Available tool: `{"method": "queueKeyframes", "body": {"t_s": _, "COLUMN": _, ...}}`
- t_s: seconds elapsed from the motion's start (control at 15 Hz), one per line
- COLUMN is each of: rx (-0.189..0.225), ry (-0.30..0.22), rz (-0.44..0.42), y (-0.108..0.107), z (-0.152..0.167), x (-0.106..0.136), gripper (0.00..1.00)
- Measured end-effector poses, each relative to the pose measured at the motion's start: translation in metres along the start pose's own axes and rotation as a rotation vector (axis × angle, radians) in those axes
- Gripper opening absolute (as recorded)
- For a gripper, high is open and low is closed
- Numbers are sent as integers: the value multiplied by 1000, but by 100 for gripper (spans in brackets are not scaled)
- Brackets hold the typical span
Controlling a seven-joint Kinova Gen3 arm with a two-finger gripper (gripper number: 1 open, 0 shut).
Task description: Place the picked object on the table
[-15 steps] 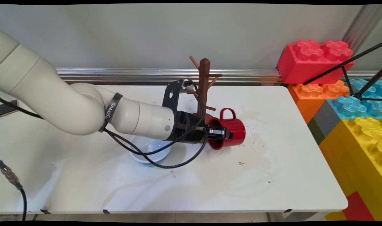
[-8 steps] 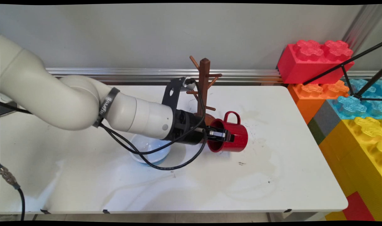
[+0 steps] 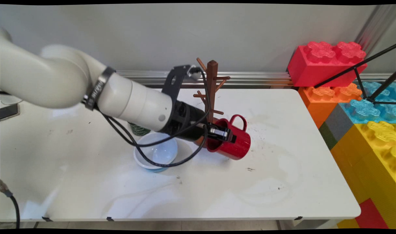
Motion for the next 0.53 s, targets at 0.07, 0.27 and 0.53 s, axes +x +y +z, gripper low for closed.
{"method": "queueKeyframes", "body": {"t_s": 0.07, "rx": 10, "ry": -10, "rz": 13, "y": 3, "z": -6, "x": 5, "gripper": 0}}
{"method": "queueKeyframes", "body": {"t_s": 0.27, "rx": 40, "ry": -41, "rz": 59, "y": 16, "z": -22, "x": 20, "gripper": 0}}
{"method": "queueKeyframes", "body": {"t_s": 0.53, "rx": 86, "ry": -94, "rz": 136, "y": 33, "z": -38, "x": 34, "gripper": 0}}
